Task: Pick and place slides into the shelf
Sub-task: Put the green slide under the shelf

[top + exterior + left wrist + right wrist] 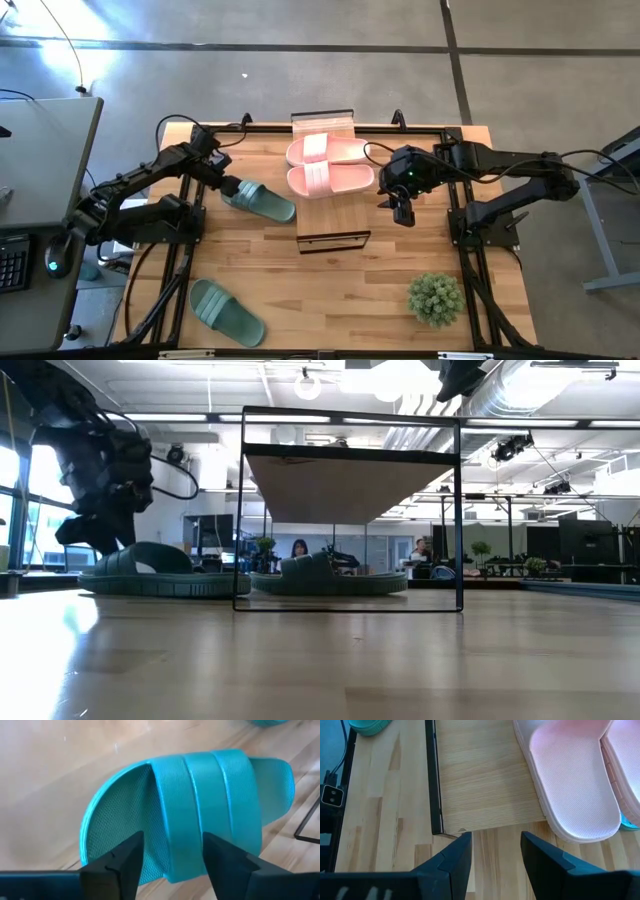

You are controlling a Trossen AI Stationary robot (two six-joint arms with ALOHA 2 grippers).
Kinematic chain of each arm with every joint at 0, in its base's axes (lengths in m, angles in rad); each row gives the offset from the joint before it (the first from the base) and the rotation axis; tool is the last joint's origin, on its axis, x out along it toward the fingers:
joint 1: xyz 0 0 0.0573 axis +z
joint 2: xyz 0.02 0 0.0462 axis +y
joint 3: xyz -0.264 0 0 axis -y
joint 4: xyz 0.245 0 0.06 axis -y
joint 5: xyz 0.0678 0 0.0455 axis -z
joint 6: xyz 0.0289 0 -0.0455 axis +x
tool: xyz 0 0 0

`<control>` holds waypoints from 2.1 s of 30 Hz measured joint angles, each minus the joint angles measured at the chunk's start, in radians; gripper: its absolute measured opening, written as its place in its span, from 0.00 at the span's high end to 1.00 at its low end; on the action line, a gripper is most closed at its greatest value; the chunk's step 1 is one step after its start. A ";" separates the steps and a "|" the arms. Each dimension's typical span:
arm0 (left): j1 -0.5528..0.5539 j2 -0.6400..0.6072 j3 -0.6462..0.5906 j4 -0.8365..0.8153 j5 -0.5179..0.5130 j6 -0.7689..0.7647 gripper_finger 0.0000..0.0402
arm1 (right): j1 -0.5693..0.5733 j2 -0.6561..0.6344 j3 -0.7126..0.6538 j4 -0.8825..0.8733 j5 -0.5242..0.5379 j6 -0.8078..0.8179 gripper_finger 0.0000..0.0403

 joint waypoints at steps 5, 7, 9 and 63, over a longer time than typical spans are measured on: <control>0.000 0.013 -0.017 -0.011 0.006 -0.024 0.50 | 0.000 0.000 0.000 0.000 0.000 0.000 0.60; 0.000 0.018 -0.033 0.006 0.039 -0.033 0.51 | 0.000 0.000 0.000 0.001 0.000 0.000 0.60; 0.000 0.020 -0.050 0.032 0.095 -0.034 0.52 | 0.000 0.000 0.000 0.002 0.000 0.000 0.60; -0.576 0.169 -0.079 0.595 0.081 -0.497 0.97 | 0.000 0.000 0.000 0.010 0.034 -0.008 0.60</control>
